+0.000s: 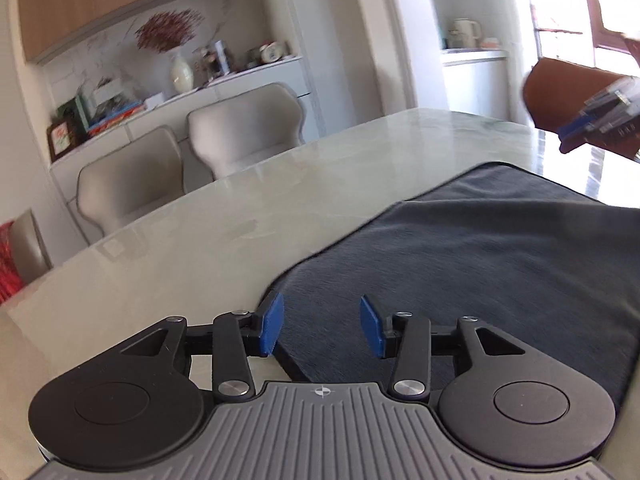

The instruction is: Fold towel

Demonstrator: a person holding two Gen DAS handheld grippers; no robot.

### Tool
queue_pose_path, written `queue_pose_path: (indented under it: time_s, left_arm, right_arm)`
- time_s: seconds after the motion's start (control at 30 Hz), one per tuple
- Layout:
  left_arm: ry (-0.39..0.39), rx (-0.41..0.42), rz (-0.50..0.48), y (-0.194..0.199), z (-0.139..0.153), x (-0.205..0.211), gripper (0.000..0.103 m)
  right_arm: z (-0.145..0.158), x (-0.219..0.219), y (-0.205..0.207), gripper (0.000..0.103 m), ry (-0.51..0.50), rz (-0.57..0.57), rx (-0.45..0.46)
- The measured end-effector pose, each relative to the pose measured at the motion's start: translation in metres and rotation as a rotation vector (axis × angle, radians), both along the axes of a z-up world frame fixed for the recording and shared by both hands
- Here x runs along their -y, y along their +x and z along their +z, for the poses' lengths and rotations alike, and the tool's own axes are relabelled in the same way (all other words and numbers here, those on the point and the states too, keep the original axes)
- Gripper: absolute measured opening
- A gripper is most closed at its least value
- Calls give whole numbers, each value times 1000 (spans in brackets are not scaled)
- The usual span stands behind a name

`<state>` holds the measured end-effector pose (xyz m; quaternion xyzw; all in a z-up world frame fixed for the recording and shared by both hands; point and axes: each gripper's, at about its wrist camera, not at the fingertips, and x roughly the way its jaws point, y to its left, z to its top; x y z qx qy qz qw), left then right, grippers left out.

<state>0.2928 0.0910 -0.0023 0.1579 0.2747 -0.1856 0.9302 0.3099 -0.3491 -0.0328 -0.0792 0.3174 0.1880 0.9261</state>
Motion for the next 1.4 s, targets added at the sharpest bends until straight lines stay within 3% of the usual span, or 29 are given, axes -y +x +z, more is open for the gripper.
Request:
queue_pose_path:
  time_s: [0.1,0.2,0.47,0.63,0.8,0.87,0.9,0.93,1.0,1.07,1.13,1.4]
  left_arm:
    - [-61,-62,39,26,-2,-7,45]
    - [-75,-90,55,38,-4,-11,45]
    - [-29,-149,69,58,-12,-7,52]
    - [13,-165,70,62,-18,-1,59]
    - [5,-164,74,63,-19,0,61]
    - [1,-163,68,62,-19,2,58]
    - [-1,-162,62,60,-19,4,48]
    - [-14,-167,48,60,-18,5,35]
    - [12,-149,39,58,-19,11,25]
    - [56,-118,38,57,-20,18,18]
    - [92,-104,40,62,-20,24,16]
    - [81,-98,40,76,-19,30,16]
  right_arm:
    - [-7,-1,22,37,28,-6,-17]
    - [-12,1,37,37,64,-15,-28]
    - [-24,-5,61,44,89,-14,-59]
    - [-31,-6,69,55,95,-34,-74]
    - [-37,-12,68,61,92,-25,-80]
    - [-39,-18,65,56,61,2,-57]
    - [-40,-22,62,44,39,17,-38]
    - [-40,-24,61,26,36,29,-31]
    - [-38,-28,58,12,9,38,-14]
    - [-35,-31,55,5,-39,34,17]
    - [-30,-28,56,5,-60,9,36]
    - [-22,-27,67,4,-83,0,69]
